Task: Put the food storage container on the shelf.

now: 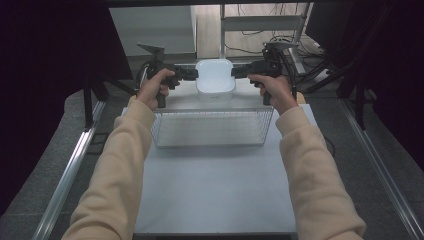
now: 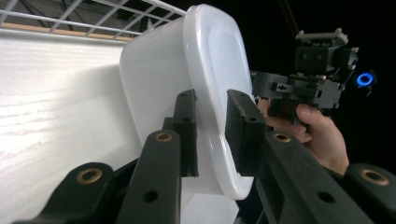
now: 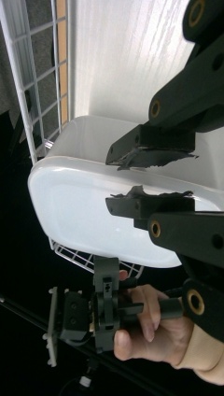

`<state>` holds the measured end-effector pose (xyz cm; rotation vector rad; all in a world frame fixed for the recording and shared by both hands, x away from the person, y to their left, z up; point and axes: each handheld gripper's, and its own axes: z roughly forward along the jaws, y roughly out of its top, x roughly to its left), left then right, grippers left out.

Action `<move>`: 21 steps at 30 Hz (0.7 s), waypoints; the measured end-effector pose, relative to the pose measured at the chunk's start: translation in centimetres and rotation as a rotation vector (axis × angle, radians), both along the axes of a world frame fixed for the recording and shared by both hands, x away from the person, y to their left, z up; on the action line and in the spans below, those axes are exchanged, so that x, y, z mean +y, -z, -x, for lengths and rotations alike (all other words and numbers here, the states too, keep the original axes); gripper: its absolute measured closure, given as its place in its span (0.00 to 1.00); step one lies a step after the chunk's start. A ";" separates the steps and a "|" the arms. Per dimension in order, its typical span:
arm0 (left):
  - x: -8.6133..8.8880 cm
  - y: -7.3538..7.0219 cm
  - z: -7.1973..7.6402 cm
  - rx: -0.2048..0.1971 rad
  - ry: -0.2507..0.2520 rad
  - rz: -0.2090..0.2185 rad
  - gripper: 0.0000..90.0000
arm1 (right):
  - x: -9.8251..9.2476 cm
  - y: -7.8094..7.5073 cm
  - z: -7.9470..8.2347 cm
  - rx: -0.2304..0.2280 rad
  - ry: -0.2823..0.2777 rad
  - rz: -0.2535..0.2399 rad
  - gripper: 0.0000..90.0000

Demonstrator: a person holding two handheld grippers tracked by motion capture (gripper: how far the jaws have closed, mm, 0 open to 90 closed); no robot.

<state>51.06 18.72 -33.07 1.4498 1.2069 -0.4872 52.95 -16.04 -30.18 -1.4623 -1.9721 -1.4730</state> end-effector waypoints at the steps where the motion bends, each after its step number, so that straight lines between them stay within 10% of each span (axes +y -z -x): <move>1: 0.1 0.2 -0.2 0.003 0.001 0.008 0.83 | 0.0 0.1 -0.1 0.010 0.004 -0.004 0.82; 11: -0.1 0.8 -0.3 0.000 -0.031 0.002 0.80 | 0.2 0.4 -0.2 0.045 0.032 0.010 0.79; 15: -0.4 0.5 0.0 -0.022 -0.045 -0.008 0.60 | 0.3 0.2 0.1 0.031 0.043 -0.010 0.68; 21: -0.7 -1.3 2.0 -0.140 -0.095 -0.109 0.38 | 0.5 -1.8 2.2 -0.120 0.047 -0.008 0.42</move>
